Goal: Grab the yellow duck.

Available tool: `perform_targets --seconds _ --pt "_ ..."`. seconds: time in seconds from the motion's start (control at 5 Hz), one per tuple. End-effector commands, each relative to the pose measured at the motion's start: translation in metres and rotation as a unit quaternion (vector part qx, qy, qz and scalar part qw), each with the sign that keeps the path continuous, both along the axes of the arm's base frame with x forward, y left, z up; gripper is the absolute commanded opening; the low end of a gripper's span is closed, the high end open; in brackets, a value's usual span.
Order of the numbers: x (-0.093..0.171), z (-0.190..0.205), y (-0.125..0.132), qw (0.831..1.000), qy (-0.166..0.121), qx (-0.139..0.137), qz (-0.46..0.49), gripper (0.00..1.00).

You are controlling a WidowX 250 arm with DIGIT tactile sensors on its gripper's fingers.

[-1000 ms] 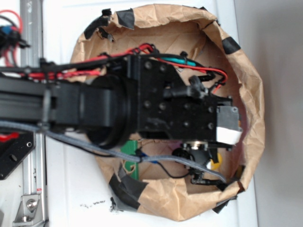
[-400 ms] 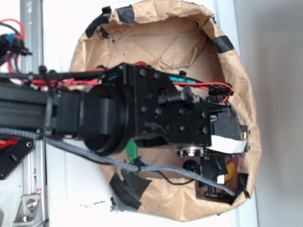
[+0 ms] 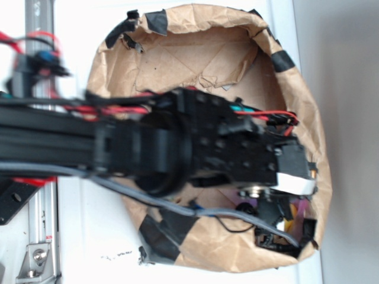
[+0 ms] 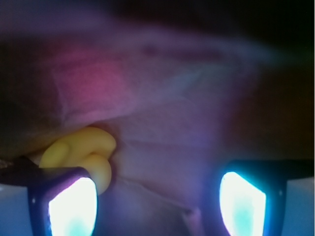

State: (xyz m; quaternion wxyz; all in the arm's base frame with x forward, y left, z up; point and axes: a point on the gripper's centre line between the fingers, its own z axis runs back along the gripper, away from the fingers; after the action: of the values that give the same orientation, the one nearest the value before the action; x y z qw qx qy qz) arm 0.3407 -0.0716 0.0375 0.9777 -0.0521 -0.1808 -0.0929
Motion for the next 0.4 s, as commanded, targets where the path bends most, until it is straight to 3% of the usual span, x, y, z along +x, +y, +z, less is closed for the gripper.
perform_targets --seconds 0.0,0.2 --pt "0.004 0.003 -0.022 1.000 -0.010 0.008 -0.025 1.00" --pt "-0.012 0.023 0.002 0.999 -0.015 0.030 0.007 1.00"
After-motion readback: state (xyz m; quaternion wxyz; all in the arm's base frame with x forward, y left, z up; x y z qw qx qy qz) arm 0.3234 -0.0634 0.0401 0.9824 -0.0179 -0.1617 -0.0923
